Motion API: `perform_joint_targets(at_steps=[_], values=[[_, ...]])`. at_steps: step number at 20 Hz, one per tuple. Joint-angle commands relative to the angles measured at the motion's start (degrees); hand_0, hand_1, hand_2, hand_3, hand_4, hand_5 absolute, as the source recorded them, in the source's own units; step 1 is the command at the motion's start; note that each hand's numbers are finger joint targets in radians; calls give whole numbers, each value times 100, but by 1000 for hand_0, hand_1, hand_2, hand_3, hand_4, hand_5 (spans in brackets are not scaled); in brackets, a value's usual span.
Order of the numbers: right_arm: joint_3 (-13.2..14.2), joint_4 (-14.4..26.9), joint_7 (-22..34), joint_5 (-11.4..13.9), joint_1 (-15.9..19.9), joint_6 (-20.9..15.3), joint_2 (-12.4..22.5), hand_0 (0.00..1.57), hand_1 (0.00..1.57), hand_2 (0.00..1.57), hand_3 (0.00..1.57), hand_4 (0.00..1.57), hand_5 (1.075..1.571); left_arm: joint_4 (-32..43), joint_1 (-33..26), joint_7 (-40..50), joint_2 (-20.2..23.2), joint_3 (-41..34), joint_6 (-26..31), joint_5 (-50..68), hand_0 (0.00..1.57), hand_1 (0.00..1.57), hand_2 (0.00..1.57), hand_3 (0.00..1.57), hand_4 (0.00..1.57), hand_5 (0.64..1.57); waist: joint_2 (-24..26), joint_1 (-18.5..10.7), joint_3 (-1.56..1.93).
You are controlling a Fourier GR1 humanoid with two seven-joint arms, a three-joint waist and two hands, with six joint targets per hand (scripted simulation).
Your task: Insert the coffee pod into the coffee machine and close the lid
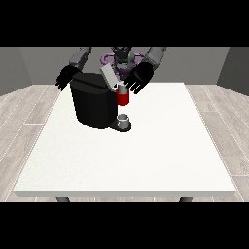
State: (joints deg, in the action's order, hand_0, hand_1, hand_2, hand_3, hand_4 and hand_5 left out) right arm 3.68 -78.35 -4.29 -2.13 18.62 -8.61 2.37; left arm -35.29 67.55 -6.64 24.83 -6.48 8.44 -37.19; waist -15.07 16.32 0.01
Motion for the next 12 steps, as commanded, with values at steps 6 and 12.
perform_joint_targets(at_steps=[6, 12], values=[[-38, -105, 208, 75, -49, -165, -39, 0, 0, 0, 0, 446, 1571, 112, -176, -88, -102, 26, 53, -60, 1220, 1220, 1252, 1152, 467, 1571, 129, -57, -1], [168, -61, 237, -163, -33, 82, 165, 0, 0, 0, 0, 366, 1571, 66, -139, -86, -72, 86, 14, -182, 1152, 1152, 1178, 1020, 450, 1571, 122, 15, 0]])
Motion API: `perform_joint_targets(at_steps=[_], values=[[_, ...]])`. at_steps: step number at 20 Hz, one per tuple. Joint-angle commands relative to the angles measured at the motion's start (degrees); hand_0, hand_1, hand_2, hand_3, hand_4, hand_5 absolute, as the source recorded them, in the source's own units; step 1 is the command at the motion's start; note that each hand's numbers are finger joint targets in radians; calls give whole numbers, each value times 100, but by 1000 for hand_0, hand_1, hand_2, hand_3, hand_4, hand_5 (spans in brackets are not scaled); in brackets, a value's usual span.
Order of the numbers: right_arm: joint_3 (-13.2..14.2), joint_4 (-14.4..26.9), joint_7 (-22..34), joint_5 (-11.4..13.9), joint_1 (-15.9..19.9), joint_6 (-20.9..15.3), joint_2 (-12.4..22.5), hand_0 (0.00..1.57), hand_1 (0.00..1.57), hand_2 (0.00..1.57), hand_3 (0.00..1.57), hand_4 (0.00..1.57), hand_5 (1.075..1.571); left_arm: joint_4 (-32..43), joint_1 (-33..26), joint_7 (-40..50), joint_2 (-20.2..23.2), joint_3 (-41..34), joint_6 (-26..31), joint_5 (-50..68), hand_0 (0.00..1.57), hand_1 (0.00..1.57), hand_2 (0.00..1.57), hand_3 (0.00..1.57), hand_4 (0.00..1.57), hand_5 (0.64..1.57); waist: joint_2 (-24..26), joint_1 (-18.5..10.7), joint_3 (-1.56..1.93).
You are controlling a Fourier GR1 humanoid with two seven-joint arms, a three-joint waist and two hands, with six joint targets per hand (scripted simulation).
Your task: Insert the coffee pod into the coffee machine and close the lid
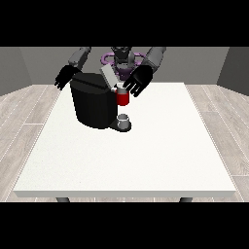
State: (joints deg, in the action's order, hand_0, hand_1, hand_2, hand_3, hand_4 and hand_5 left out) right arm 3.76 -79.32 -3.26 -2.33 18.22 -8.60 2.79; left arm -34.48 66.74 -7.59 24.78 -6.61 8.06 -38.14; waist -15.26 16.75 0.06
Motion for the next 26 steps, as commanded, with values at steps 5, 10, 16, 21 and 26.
perform_joint_targets(at_steps=[5, 10, 16, 21, 26], values=[[-44, 103, -192, 50, -234, -33, -72, 0, 0, 0, 0, 408, 1571, -22, -73, -55, -6, 105, 48, -148, 1056, 1056, 1108, 937, 393, 1571, 127, -87, -4], [-50, 122, -269, 70, -13, -103, -118, 0, 0, 0, 0, 477, 1571, -14, 129, -70, 115, 5, 49, -140, 1073, 1073, 1125, 967, 364, 1571, -52, -107, -5], [72, -64, -68, 14, 184, -90, 67, 0, 0, 0, 0, 465, 1571, 52, -32, -438, 284, 278, 233, -416, 0, 0, 378, 112, 0, 1571, -76, -56, -6], [-14, 213, 47, 113, 197, -321, -156, 0, 0, 0, 0, 435, 1571, -36, 24, -160, 12, 486, 266, -623, 0, 0, 0, 0, 0, 1571, 64, -175, -5], [-30, -93, 307, 85, 146, -212, 18, 0, 0, 0, 0, 338, 1571, 140, -20, -418, 400, 197, 405, -492, 0, 0, 0, 0, 0, 1571, 110, -35, -8]])
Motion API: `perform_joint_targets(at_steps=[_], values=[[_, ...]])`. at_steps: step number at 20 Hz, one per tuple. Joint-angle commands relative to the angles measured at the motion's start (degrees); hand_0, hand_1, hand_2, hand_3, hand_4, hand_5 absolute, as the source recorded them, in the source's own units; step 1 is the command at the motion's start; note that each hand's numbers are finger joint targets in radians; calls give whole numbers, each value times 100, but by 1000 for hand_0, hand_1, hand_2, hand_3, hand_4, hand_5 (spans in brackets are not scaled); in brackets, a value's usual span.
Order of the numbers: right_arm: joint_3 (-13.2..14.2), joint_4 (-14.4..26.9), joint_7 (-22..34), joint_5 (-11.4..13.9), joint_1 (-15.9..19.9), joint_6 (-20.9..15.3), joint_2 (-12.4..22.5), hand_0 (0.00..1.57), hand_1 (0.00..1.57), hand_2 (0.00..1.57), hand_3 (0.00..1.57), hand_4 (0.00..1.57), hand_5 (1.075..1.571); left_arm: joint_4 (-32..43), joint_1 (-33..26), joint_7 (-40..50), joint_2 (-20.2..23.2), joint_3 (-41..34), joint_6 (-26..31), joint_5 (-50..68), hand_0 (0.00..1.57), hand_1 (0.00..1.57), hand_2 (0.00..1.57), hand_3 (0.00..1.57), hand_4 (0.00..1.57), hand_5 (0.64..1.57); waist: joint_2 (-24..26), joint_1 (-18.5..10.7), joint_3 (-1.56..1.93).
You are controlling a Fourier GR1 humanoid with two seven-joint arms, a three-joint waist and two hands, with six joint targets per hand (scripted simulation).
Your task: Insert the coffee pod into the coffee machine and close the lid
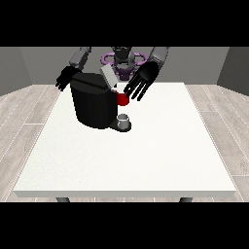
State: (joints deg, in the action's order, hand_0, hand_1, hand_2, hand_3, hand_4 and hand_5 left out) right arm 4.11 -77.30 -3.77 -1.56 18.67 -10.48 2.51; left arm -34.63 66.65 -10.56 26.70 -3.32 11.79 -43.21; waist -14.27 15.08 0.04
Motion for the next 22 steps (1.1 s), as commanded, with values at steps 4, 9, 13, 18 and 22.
perform_joint_targets(at_steps=[4, 9, 13, 18, 22], values=[[108, 384, -388, -52, -105, 25, -34, 0, 0, 0, 0, 378, 1571, -165, 86, 301, -256, 23, 115, -47, 0, 0, 0, 0, 0, 1571, 190, -151, -1], [-60, 150, -293, -15, -495, 1, -116, 0, 0, 0, 0, 392, 1571, -154, -305, -71, -47, -78, 82, -14, 0, 0, 0, 0, 0, 1571, 456, -216, -4], [122, 375, -290, -146, -726, -12, -104, 0, 0, 0, 0, 405, 1571, -348, -721, 284, -776, -194, -78, 269, 0, 0, 0, 0, 0, 1571, 979, -479, -4], [253, 350, -315, -302, -1073, 141, -16, 0, 0, 0, 0, 424, 1571, -361, -1058, 22, -1043, -1219, -22, 1437, 0, 0, 0, 0, 79, 1571, 1437, -785, -10], [357, 341, -337, -311, -1427, 177, 120, 0, 0, 0, 0, 445, 1571, -337, -1882, -206, -1669, -1534, 194, 2071, 0, 0, 0, 0, 0, 1571, 2153, -1211, -9]])
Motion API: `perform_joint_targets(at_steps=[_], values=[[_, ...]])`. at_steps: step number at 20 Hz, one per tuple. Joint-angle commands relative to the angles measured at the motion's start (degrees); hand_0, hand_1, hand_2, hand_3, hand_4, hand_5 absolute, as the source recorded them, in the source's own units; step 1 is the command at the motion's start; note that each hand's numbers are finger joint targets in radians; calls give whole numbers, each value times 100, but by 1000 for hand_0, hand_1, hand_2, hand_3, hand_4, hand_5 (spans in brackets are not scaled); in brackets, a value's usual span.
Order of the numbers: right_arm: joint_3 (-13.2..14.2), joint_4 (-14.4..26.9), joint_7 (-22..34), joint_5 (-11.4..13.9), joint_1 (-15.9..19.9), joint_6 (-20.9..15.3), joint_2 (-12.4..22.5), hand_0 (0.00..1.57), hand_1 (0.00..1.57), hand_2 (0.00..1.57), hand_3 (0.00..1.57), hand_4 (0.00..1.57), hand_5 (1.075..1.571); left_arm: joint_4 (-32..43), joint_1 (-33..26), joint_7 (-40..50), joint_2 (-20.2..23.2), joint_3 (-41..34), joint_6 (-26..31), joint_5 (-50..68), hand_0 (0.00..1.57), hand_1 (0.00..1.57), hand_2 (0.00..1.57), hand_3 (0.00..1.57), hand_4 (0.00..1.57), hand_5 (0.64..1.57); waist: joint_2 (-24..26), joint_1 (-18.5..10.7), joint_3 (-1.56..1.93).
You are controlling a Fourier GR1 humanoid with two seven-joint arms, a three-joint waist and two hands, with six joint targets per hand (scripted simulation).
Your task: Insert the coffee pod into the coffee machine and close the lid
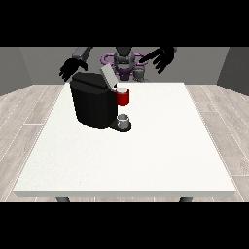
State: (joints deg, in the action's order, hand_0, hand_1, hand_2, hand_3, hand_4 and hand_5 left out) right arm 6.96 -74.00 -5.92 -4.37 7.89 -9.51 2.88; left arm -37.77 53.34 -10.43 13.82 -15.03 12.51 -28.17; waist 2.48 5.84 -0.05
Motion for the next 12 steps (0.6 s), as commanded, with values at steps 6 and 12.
perform_joint_targets(at_steps=[6, 12], values=[[-182, -397, 310, 165, -328, 302, 400, 0, 0, 0, 0, 390, 1571, -208, -1218, -189, -789, -486, 5, 906, 0, 0, 0, 0, 191, 1571, 1024, -487, 1], [-220, -808, 796, 16, 119, 605, 661, 0, 0, 0, 0, 0, 1571, -339, -1915, -265, -982, -544, 160, 1188, 0, 0, 0, 0, 0, 1571, 1297, -895, 3]])
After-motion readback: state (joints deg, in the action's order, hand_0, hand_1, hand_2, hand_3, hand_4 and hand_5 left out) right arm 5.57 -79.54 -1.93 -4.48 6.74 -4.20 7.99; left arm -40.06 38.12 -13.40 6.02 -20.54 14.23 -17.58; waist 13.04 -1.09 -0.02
